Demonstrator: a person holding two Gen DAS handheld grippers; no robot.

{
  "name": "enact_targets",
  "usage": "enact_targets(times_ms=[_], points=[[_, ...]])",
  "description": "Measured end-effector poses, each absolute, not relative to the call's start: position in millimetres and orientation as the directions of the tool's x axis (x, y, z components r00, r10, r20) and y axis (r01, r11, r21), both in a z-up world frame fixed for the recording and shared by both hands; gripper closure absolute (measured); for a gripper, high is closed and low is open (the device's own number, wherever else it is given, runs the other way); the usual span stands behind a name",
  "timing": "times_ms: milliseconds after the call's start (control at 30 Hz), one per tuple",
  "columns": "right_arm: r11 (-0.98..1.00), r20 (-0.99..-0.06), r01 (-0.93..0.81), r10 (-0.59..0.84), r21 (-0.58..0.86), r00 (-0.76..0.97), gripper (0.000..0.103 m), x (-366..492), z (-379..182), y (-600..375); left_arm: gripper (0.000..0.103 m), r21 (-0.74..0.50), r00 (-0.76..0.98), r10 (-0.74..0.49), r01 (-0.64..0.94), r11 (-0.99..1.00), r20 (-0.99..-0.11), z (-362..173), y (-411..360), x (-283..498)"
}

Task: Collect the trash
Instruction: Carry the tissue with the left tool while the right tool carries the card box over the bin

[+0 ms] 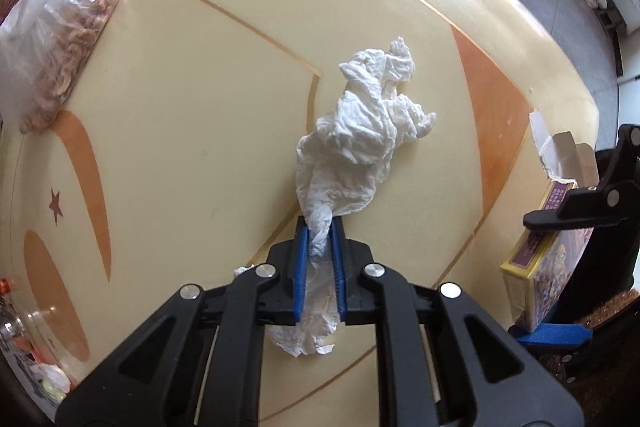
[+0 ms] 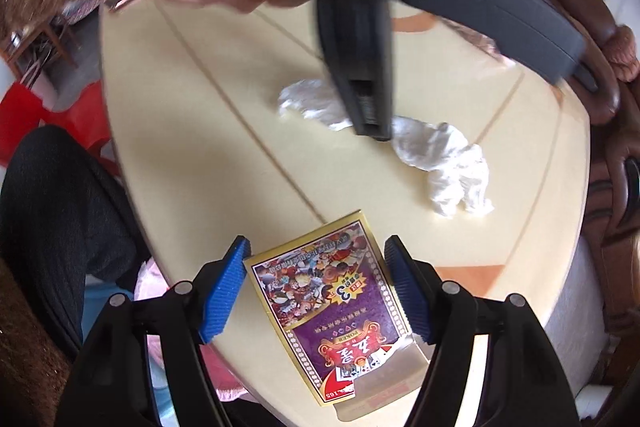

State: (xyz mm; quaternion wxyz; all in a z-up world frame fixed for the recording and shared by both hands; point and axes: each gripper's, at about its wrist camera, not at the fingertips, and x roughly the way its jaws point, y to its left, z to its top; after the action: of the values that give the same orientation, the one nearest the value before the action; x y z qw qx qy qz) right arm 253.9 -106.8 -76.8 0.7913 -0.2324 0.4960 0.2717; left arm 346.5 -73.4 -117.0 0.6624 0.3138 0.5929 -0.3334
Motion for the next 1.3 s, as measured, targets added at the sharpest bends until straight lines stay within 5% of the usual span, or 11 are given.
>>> enact_targets(times_ms=[267, 833, 1300], points=[[0.821, -0.874, -0.566, 0.215, -0.081, 0.437, 0.035, 250, -45, -129, 0.090, -0.032, 0.127, -0.196, 0.760, 0.650, -0.972, -62, -34, 334], [0.810, -0.826, -0.580, 0.269, -0.084, 0.496, 0.036, 168, 20, -108, 0.090, 0.017, 0.233, -0.273, 0.789, 0.614, -0.933, 35, -22, 225], [0.819, -0.847, -0.574, 0.295, -0.014, 0.442, 0.036, 77, 6, -94, 0.090, 0.006, 0.183, -0.263, 0.831, 0.556, -0.947, 11, -5, 126]])
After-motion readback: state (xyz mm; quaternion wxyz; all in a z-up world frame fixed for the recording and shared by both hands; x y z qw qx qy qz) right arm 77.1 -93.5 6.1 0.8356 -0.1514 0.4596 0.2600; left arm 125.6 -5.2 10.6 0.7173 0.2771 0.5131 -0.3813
